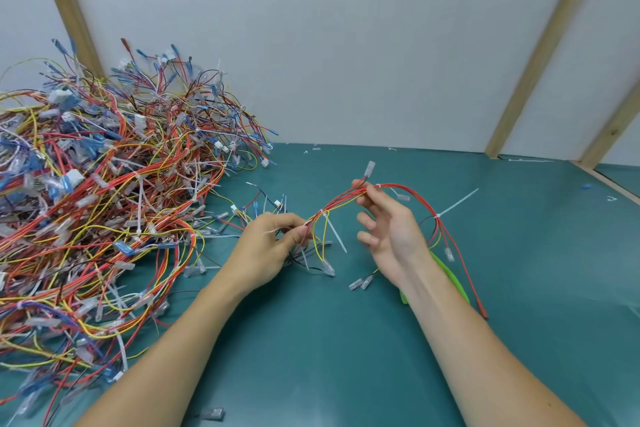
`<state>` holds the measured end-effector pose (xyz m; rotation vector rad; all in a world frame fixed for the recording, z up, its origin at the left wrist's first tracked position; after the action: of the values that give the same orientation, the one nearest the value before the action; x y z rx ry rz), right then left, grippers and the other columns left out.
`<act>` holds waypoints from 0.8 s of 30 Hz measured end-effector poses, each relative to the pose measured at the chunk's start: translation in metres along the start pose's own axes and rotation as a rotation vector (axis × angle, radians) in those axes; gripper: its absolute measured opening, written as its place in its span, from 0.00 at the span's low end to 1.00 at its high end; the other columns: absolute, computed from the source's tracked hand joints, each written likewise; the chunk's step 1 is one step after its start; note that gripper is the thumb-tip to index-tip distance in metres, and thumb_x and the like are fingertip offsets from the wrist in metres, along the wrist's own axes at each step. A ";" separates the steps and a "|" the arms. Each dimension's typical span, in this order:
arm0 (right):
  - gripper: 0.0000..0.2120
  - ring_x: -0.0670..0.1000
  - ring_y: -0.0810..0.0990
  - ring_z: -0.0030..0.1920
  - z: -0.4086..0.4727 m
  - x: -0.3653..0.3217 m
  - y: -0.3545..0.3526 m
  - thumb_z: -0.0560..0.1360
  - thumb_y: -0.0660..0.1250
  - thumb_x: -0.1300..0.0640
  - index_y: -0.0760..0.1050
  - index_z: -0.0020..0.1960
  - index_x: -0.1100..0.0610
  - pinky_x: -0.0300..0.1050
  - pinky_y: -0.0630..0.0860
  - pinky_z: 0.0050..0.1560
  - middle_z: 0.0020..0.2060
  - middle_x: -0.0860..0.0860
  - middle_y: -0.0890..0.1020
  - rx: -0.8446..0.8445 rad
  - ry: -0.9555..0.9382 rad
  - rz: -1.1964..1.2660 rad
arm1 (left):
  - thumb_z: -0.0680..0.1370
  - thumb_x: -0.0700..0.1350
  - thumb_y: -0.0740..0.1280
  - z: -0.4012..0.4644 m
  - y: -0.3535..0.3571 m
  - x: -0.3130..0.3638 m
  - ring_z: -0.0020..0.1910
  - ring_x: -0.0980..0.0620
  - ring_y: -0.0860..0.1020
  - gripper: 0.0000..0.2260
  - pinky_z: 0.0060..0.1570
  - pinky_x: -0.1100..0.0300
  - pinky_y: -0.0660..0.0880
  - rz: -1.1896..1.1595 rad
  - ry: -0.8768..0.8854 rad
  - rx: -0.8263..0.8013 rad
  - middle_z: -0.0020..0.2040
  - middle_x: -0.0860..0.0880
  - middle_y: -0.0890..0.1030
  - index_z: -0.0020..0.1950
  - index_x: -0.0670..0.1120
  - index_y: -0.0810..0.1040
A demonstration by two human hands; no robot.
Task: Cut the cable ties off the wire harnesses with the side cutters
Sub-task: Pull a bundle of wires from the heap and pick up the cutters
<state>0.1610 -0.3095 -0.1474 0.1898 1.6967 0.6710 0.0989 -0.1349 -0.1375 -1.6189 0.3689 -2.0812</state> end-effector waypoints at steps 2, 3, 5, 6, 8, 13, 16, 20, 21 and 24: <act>0.11 0.43 0.65 0.26 0.000 0.002 -0.005 0.80 0.68 0.52 0.86 0.43 0.50 0.34 0.59 0.21 0.37 0.45 0.80 0.051 0.013 0.039 | 0.83 0.42 0.66 0.001 -0.002 -0.004 0.31 0.52 0.73 0.09 0.33 0.58 0.70 -0.144 -0.062 0.041 0.31 0.54 0.80 0.47 0.48 0.85; 0.10 0.43 0.65 0.25 0.000 0.002 -0.007 0.80 0.69 0.52 0.86 0.42 0.51 0.34 0.59 0.21 0.36 0.45 0.80 0.085 0.006 0.019 | 0.83 0.42 0.65 0.002 -0.005 -0.005 0.28 0.53 0.71 0.08 0.30 0.61 0.69 -0.187 -0.081 0.082 0.30 0.53 0.80 0.49 0.49 0.84; 0.06 0.42 0.65 0.25 -0.001 0.001 -0.011 0.79 0.71 0.53 0.84 0.47 0.54 0.34 0.61 0.22 0.35 0.45 0.81 0.148 -0.030 -0.070 | 0.82 0.43 0.66 0.002 -0.010 -0.009 0.25 0.53 0.70 0.07 0.25 0.63 0.67 -0.241 -0.132 0.135 0.28 0.52 0.80 0.49 0.51 0.83; 0.06 0.42 0.66 0.25 -0.002 0.002 -0.013 0.79 0.72 0.53 0.84 0.48 0.55 0.34 0.62 0.23 0.35 0.45 0.82 0.176 -0.047 -0.112 | 0.82 0.43 0.66 0.002 -0.011 -0.011 0.24 0.52 0.69 0.07 0.23 0.63 0.66 -0.249 -0.154 0.139 0.28 0.51 0.80 0.48 0.51 0.83; 0.06 0.41 0.71 0.26 -0.004 0.002 -0.018 0.77 0.74 0.53 0.85 0.46 0.56 0.34 0.66 0.24 0.35 0.46 0.85 0.239 -0.082 -0.173 | 0.81 0.42 0.68 0.000 -0.009 -0.010 0.26 0.50 0.70 0.07 0.26 0.61 0.68 -0.191 -0.172 0.122 0.30 0.51 0.81 0.46 0.50 0.83; 0.10 0.46 0.86 0.34 -0.013 -0.009 -0.019 0.78 0.73 0.56 0.84 0.39 0.57 0.37 0.76 0.28 0.32 0.49 0.86 0.351 -0.230 -0.380 | 0.78 0.36 0.67 -0.007 -0.028 0.006 0.44 0.55 0.82 0.14 0.45 0.65 0.73 -0.186 -0.117 0.305 0.41 0.51 0.85 0.61 0.49 0.79; 0.10 0.47 0.87 0.35 -0.018 -0.013 -0.011 0.79 0.72 0.57 0.84 0.40 0.57 0.38 0.78 0.29 0.31 0.49 0.85 0.347 -0.297 -0.473 | 0.77 0.44 0.70 -0.019 -0.052 0.031 0.50 0.56 0.82 0.19 0.50 0.67 0.74 -0.217 0.083 0.509 0.49 0.53 0.84 0.66 0.52 0.73; 0.10 0.45 0.84 0.31 -0.022 -0.015 0.002 0.79 0.73 0.56 0.84 0.39 0.54 0.37 0.78 0.29 0.31 0.48 0.85 0.309 -0.360 -0.534 | 0.71 0.57 0.76 -0.016 -0.019 0.045 0.48 0.57 0.80 0.16 0.50 0.58 0.73 0.396 0.140 0.353 0.46 0.60 0.83 0.57 0.56 0.81; 0.10 0.45 0.83 0.31 -0.022 -0.016 0.003 0.79 0.73 0.56 0.84 0.38 0.54 0.37 0.78 0.29 0.30 0.47 0.84 0.300 -0.371 -0.543 | 0.71 0.56 0.77 -0.014 -0.015 0.044 0.46 0.58 0.80 0.11 0.47 0.58 0.73 0.464 0.125 0.329 0.43 0.60 0.84 0.52 0.56 0.83; 0.12 0.45 0.83 0.30 -0.022 -0.016 0.005 0.78 0.74 0.55 0.84 0.35 0.53 0.37 0.78 0.29 0.29 0.48 0.83 0.279 -0.397 -0.575 | 0.72 0.54 0.75 -0.011 -0.013 0.039 0.37 0.62 0.74 0.03 0.37 0.72 0.63 0.511 0.072 0.291 0.38 0.62 0.84 0.44 0.57 0.85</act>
<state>0.1431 -0.3204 -0.1296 0.0201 1.3570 -0.0356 0.0786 -0.1450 -0.1019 -1.1383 0.4282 -1.7105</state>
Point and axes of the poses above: each hand's wrist, its own z-axis towards the middle knuckle, its own y-axis out of the palm, x = y × z, the point moved 9 cm from there along z, towards the middle knuckle
